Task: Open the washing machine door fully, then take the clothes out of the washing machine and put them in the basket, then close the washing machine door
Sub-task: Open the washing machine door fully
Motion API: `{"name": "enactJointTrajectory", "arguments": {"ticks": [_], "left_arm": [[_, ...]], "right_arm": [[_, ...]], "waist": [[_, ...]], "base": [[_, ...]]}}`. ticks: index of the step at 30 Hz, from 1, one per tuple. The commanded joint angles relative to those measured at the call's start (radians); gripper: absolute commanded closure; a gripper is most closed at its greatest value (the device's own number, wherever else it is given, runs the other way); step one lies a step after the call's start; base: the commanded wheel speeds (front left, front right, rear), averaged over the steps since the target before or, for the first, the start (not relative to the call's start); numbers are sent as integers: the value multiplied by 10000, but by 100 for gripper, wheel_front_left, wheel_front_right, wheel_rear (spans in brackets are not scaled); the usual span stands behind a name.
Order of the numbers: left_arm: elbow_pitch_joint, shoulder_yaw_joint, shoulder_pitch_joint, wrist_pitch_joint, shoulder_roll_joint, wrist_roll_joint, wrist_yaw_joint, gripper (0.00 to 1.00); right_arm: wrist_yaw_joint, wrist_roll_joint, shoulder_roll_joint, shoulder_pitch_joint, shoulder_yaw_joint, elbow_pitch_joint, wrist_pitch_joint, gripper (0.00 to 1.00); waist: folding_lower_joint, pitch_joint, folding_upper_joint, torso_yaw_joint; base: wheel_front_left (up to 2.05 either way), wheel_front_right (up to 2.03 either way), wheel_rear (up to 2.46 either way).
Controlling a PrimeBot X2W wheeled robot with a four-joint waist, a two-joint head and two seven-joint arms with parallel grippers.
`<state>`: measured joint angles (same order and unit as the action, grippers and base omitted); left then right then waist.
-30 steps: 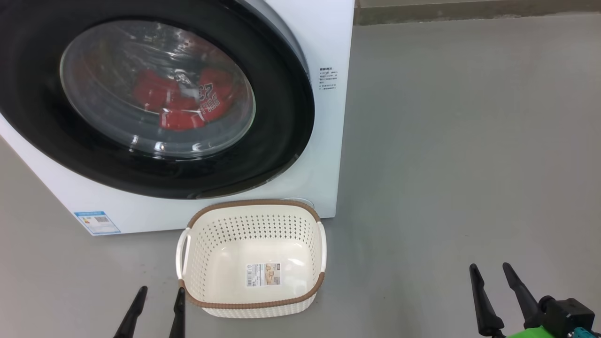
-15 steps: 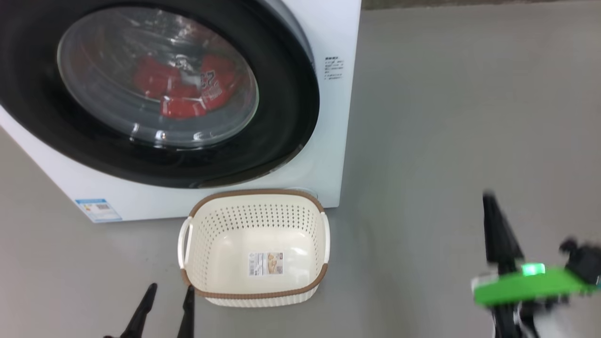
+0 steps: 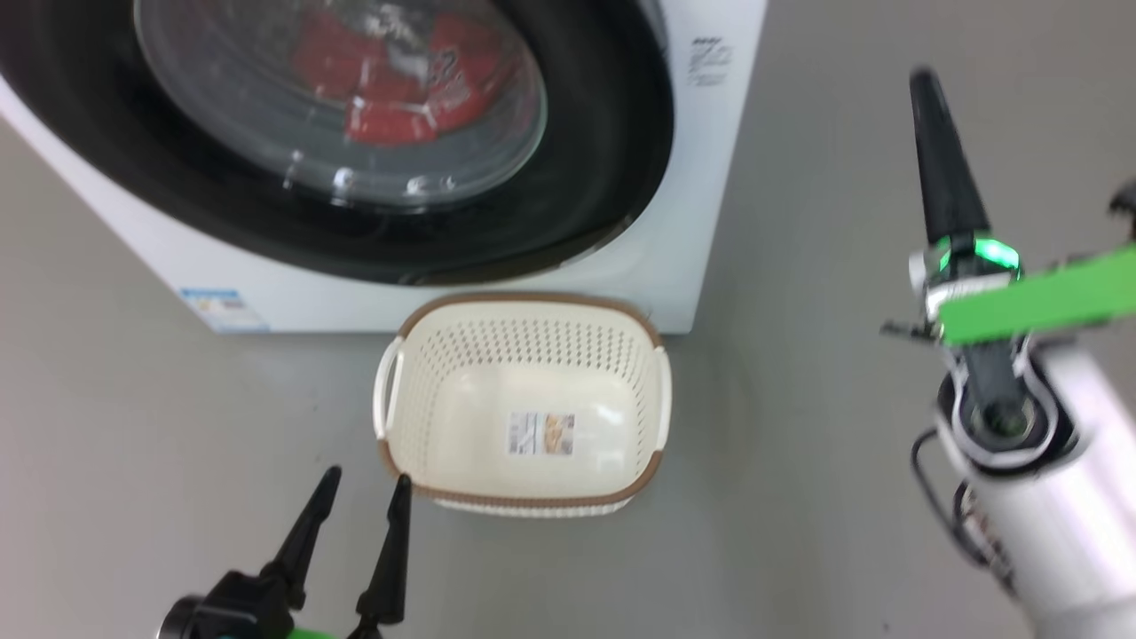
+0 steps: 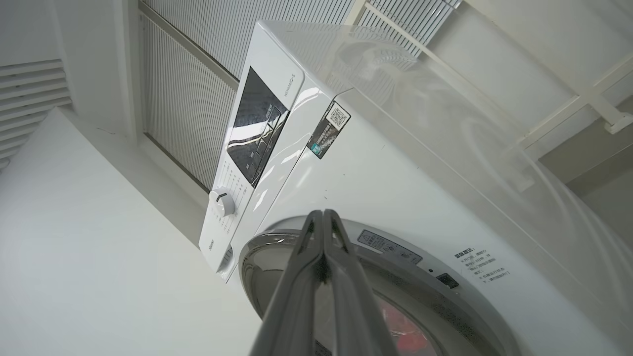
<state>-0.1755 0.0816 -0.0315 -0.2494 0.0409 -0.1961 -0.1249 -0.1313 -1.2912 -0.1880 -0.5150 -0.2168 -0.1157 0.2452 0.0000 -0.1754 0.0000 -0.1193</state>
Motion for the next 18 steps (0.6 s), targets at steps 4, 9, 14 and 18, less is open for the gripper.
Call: {"name": "enactJointTrajectory", "arguments": {"ticks": [4,9,14,18], "left_arm": [[188,-119,-592,-124,93,-180,-57,0],[145,80,-955,-124,93,-398,-57,0],[90,263,-1271,-124,93,-484,-57,0],[102,444,-1499,-124,93,-475,-57,0]], "right_arm": [[6,-1265,-663,-1222,-643,140,-733,100],[6,-2412,-1404,-2408,-825,-95,-2030,100],[6,-3255,-1763,-3518,-758,-656,-3390,100],[6,-3883,-1885,-4379,-734,-1311,-4771,100]], "waist": [[0,-951,0,-678],[0,-1546,0,-945],[0,-2061,0,-1112],[0,-2444,0,-1211]], "base": [[0,0,0],[0,0,0],[0,0,0],[0,0,0]]}}
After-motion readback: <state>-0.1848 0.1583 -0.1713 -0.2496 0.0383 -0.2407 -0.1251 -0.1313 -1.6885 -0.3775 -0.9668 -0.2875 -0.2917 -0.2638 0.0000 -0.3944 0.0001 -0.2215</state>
